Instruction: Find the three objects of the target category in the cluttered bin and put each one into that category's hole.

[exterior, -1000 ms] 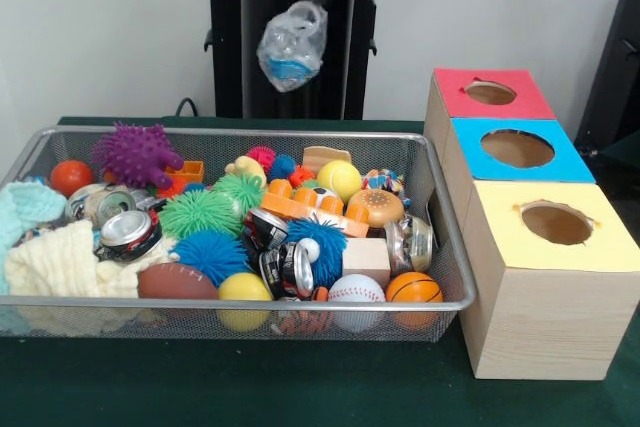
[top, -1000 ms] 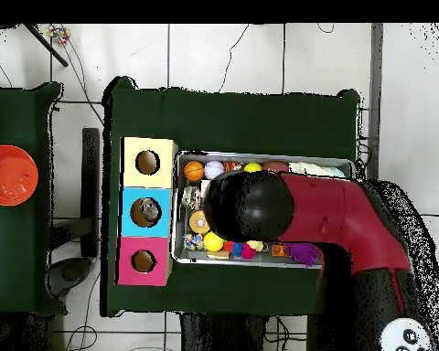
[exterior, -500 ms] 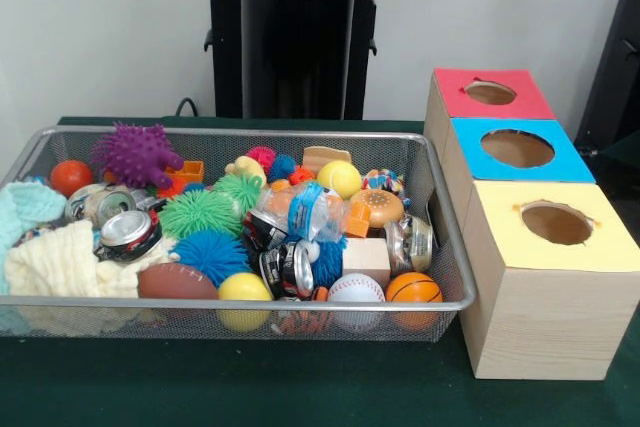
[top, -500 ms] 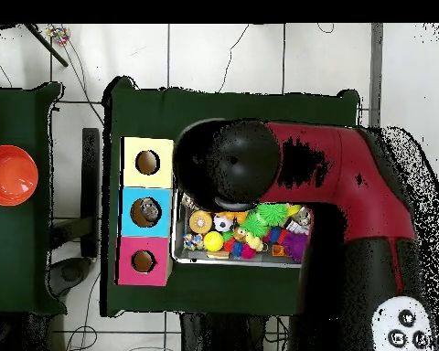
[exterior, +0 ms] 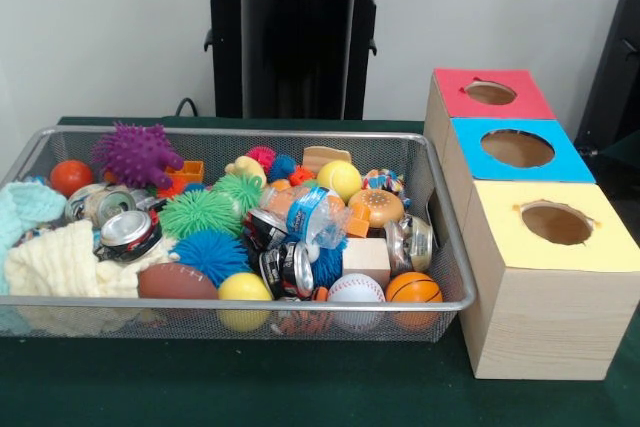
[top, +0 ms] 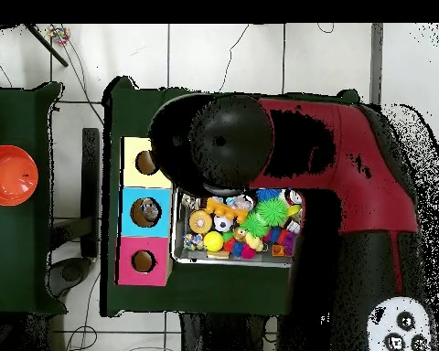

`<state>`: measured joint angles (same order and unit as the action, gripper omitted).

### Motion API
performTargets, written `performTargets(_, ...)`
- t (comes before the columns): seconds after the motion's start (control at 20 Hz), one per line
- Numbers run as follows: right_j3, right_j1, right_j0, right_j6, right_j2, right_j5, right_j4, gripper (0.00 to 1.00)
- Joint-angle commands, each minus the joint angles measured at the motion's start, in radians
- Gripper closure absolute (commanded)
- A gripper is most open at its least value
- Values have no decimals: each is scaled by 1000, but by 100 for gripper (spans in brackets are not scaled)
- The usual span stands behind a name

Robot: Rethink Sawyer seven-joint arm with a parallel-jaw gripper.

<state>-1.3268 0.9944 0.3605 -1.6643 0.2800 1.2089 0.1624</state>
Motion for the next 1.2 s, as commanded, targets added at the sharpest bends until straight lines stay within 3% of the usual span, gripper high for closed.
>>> performTargets(0.05, 14, -32, 9, -196, -50, 30, -8, 100)
performTargets(0.45, 40, -104, 42, -122, -88, -57, 73, 100)
performTargets(1.2, 97, -135, 59, -52, -93, -22, 64, 100)
